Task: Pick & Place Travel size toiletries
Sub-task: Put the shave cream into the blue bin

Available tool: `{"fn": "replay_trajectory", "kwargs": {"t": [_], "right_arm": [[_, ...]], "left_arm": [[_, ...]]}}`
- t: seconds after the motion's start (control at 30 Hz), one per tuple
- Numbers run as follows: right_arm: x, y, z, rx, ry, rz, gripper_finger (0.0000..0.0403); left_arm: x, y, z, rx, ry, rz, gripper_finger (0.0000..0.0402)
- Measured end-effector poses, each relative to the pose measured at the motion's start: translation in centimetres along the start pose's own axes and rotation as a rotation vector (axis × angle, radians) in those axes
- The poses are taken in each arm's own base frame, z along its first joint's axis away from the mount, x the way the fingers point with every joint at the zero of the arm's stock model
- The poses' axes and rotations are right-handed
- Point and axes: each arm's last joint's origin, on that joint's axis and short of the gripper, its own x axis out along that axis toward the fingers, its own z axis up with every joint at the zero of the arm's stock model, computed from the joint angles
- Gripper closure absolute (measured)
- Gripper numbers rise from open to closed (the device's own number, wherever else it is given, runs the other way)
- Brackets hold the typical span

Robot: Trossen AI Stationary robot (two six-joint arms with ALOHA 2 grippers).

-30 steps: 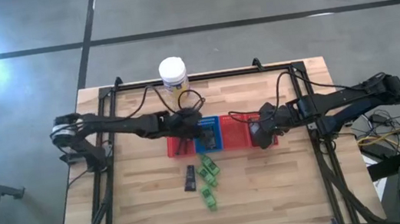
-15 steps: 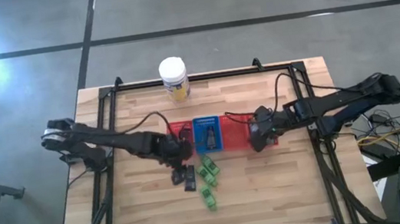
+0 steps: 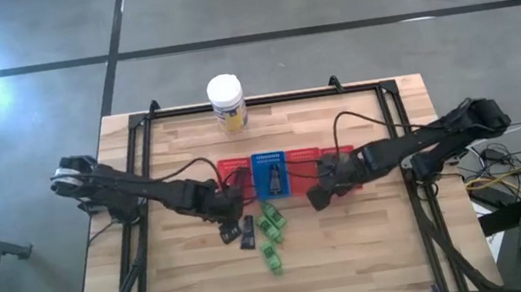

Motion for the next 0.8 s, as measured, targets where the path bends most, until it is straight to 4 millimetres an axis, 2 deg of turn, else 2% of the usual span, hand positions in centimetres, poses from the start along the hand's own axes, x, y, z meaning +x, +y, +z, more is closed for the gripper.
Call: {"fn": "replay_trajectory", "kwargs": {"t": [0.23,0.4,0.63,0.8], "right_arm": [[-0.3,3.3,0.7,-0.046,0.017,-0.034,0.0107],[0.4,4.8,1.1,-0.066,0.052,-0.135,0.009],[0.3,5.6,0.7,-0.095,0.097,-0.245,0.0065],[-0.1,5.1,0.3,-0.136,0.088,-0.265,0.0049]], "left_arm": [[0.0,0.7,-1.4,0.001,-0.055,0.008,0.0163],[0.7,1.3,-2.6,-0.118,-0.051,-0.027,0.0163],[0.9,0.5,-2.0,-0.366,-0.159,-0.144,0.0163],[1.9,0.1,-2.0,-0.557,-0.136,-0.126,0.0163]]}}
